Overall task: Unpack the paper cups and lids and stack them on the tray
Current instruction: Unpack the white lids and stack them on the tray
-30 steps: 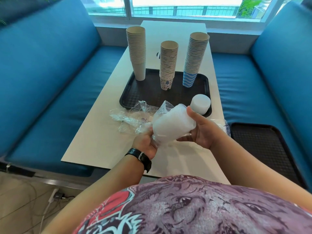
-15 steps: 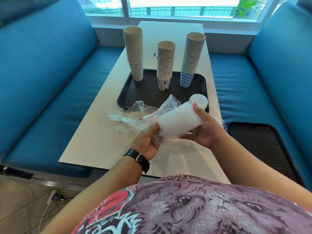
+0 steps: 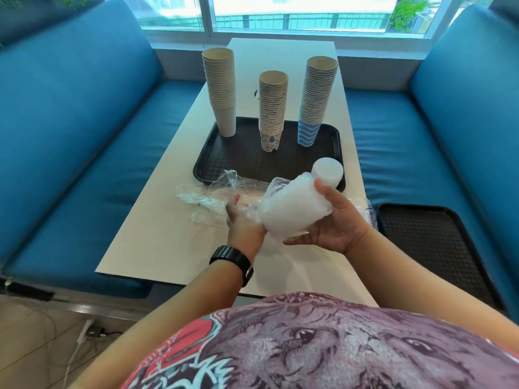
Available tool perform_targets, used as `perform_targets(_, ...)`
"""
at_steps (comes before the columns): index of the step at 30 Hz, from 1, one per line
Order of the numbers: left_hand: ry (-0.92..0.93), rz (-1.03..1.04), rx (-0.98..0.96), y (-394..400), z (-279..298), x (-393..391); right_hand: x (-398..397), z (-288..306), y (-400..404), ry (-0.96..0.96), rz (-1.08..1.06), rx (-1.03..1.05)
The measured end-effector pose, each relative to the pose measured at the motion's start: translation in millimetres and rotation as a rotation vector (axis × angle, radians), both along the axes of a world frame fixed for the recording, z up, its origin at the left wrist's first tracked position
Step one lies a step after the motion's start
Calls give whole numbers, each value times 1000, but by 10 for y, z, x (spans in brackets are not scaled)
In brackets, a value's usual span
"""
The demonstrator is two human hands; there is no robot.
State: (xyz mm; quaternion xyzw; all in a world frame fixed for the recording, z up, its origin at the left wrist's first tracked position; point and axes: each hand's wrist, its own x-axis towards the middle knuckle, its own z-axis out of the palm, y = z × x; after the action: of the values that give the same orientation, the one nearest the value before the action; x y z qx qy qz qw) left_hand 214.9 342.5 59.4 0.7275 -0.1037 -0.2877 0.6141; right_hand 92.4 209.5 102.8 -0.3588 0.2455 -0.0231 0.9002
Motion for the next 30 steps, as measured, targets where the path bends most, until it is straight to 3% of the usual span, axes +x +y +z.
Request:
perform_targets(2,-398,-40,139,44,4,-12,-5,-6,-7,16,-17,-6)
perform_targets(4,-678,-99,214,68,50,-42,-10,-26,-19,18,-39,3)
perform_targets(11,-850,-652,243,78,137,-78,-28,-57,-70,21,-117,41)
perform_targets(15,-1155,-483,183,88,57,-144,-24,-35,-46,44,-130,18)
perform_targets(21,-1087,-417,-110,-17,132,-206,37,-3,46,37,-148,20)
perform_targets(26,-780,-307,3,-74,273,-230,91,70,76,138,-51,-87)
perform_targets(30,-654,-244,-52,-96,211,-163,140,91,91,276,-24,-273)
